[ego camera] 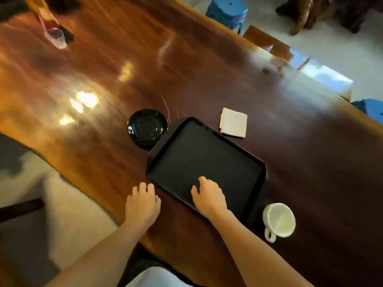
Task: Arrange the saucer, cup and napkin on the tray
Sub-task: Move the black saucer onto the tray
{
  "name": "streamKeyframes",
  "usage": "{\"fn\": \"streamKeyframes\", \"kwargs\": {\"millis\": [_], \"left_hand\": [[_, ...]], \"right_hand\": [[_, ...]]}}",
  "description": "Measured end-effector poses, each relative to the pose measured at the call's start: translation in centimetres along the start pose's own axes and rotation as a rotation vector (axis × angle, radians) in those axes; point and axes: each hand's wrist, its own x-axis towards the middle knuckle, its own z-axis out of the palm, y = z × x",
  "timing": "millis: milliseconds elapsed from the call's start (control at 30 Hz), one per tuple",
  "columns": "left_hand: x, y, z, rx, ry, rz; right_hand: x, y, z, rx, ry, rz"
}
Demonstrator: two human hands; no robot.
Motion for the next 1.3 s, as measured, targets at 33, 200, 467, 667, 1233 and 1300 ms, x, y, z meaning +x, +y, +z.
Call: {"fn": "streamKeyframes", "kwargs": {"millis": [33, 200, 467, 667, 1233, 1300], "left_hand": [[0.5, -0.7, 0.1, 0.009, -0.032, -0.038], [1.8, -3.1, 1.9, 0.084, -0.073, 0.004], [2.5, -4.8, 5.6, 0.041, 0.075, 0.089], [2.8, -4.9, 7.4, 0.007, 0.156, 0.078], [2.8, -5.1, 7.4, 0.01, 0.155, 0.085], [2.8, -5.1, 7.3, 0.003, 0.152, 0.082]], "right_hand": [[0.8, -0.7, 0.3, 0.011, -0.016, -0.001], [5.4, -4.6, 0.0, 0.026, -0.034, -0.079], [14.3, -10.5, -1.7, 0.114, 0.072, -0.191], [19.4, -13.1, -2.3, 0.061, 0.115, -0.228], [25.7, -15.9, -1.7, 0.2, -0.038, 0.1], [25.5, -16.1, -2.2, 0.352, -0.108, 0.145]]}}
